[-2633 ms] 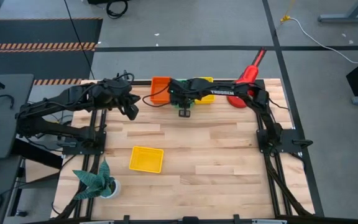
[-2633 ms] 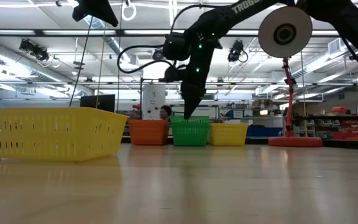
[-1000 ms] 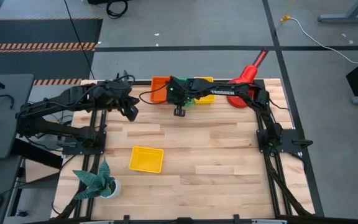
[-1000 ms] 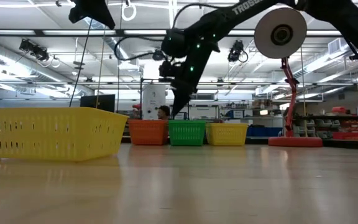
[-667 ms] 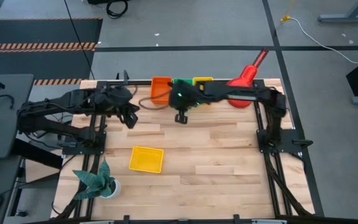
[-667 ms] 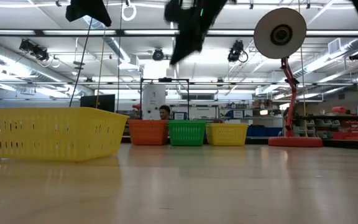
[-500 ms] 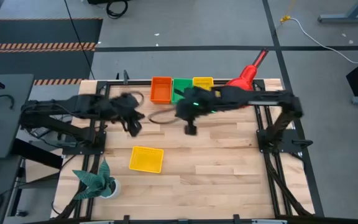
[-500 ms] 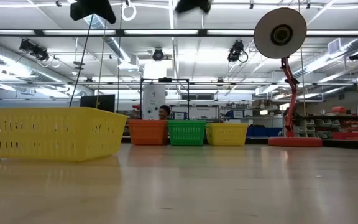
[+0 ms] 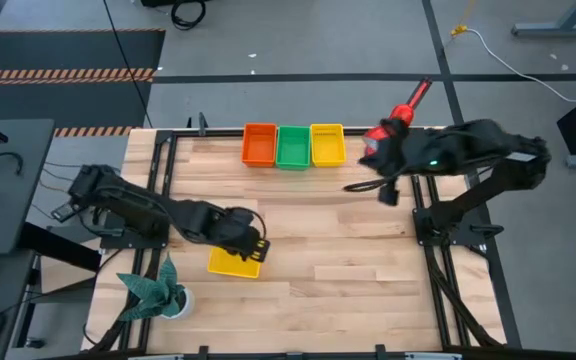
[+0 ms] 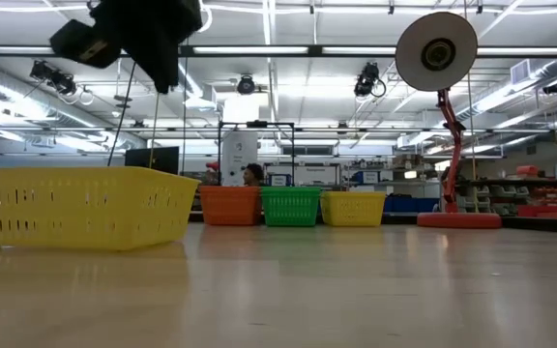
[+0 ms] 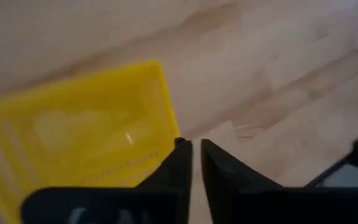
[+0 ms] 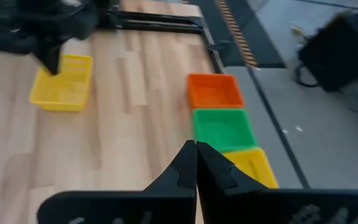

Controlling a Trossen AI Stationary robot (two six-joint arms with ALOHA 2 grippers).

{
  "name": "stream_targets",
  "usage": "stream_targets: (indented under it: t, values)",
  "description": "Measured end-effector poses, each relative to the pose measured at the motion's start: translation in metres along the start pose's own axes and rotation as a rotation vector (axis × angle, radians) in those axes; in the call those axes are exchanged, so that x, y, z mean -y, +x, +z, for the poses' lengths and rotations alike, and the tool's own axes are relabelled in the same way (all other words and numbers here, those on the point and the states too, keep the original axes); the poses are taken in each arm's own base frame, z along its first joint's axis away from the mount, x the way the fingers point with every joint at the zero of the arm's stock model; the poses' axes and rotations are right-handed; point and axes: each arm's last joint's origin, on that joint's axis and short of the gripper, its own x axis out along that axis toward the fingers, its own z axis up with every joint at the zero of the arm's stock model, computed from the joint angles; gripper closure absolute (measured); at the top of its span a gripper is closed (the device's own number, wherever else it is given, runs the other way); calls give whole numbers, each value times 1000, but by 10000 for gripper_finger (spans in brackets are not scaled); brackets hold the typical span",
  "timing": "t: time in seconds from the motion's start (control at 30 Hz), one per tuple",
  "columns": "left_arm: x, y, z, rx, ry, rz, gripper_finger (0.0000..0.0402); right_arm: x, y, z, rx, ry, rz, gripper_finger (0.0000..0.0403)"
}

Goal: Stack baskets by color
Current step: Stack the yellow bin on top of the yellow bins

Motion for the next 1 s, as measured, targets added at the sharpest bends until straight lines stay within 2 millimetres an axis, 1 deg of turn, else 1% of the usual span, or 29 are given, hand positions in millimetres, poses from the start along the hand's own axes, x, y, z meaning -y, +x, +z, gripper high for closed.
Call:
stream_targets:
  t: [0.07,0.17,0.23,0.3,0.37,0.47,0.57,0.63,0.7,0.83,0.87,0.93,1.0]
  values:
    - [4,12,-4,-34,-71,4,339,7,-12,-6,12,16,-24,400]
    - [13,26,-6,-62,-154,-38,289,15,-25,-13,31,26,-44,400]
    - [16,36,-7,-72,-205,-39,252,19,-31,-15,48,22,-52,400]
    - [15,47,-9,-74,-243,6,220,22,-36,-17,60,20,-55,400]
    - [13,60,-11,-76,-269,50,199,23,-39,-18,67,18,-54,400]
    - [10,80,-12,-64,-267,112,191,24,-40,-19,69,9,-54,400]
    - [5,97,-10,-48,-207,175,210,24,-41,-20,63,4,-54,400]
    - [1,106,-5,-50,-141,216,236,24,-40,-21,50,-2,-52,400]
    - [-1,110,3,-54,-67,226,272,24,-40,-22,44,4,-53,400]
    - [4,114,28,-37,111,141,367,24,-40,-24,24,16,-53,400]
    - [8,113,36,-24,165,105,382,24,-40,-25,21,20,-53,400]
    - [20,110,52,12,284,0,387,24,-40,-25,20,32,-53,400]
    - [33,111,67,53,394,-100,387,24,-40,-25,20,40,-53,400]
